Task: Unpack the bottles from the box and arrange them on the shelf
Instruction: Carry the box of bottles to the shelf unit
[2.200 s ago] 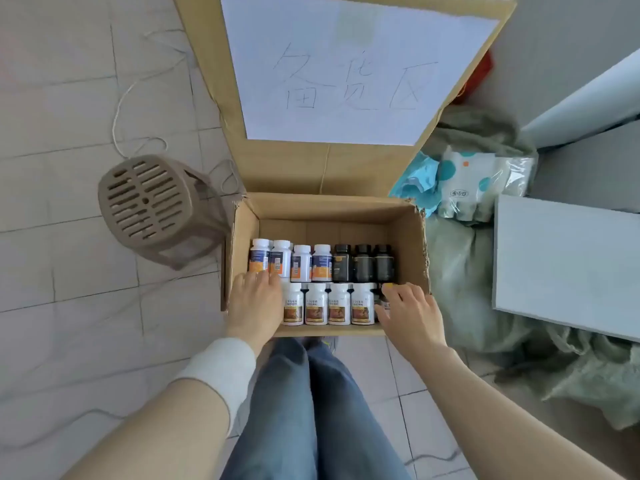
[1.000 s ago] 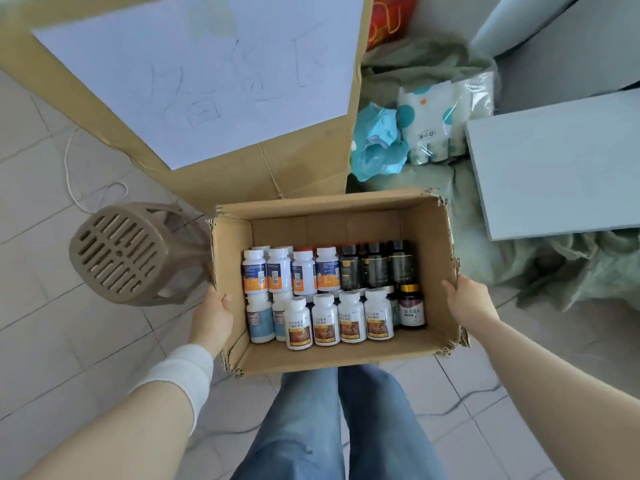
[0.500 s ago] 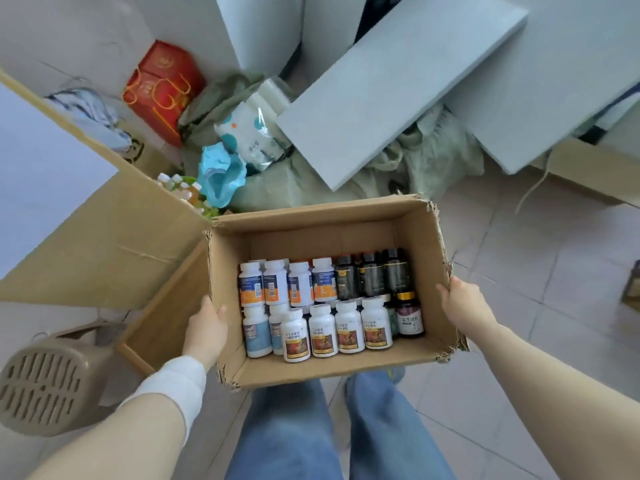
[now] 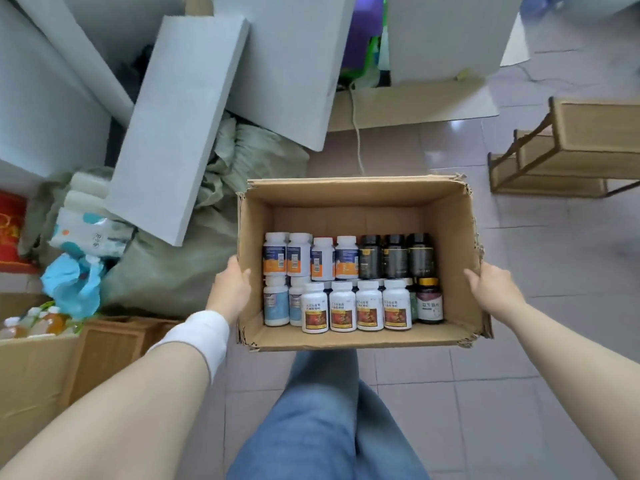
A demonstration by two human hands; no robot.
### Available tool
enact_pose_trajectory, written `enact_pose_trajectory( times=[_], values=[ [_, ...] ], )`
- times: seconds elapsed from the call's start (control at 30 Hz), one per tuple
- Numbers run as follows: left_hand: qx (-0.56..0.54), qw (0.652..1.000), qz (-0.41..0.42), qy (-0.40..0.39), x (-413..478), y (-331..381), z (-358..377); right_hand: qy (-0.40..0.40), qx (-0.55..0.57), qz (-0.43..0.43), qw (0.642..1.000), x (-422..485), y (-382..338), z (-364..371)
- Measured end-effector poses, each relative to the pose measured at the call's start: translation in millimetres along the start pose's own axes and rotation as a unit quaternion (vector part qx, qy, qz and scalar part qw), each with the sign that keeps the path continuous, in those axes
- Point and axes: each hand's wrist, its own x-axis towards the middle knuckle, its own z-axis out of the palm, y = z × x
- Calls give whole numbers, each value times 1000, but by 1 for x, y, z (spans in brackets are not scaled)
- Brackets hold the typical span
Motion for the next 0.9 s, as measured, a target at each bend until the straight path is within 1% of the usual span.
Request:
enact_pose_trajectory(
  times=[0.17,0.23,0.37,0.53,0.73,0.9],
  values=[
    [39,996,69,-35,37,119,41,15,50,74,996,57,58,-58],
    [57,993,84,-51,55,167,61,19,72,102,992,83,79,-78],
    [87,988,93,-82,69,262,97,13,95,189,977,118,127,-119],
    [119,975,146,-115,76,387,140,21,130,248,960,156,191,-174],
    [143,962,191,-134,60,520,207,38,138,284,948,203,274,-245],
    [138,965,186,-124,35,613,265,55,146,269,950,265,348,-307]
  ],
)
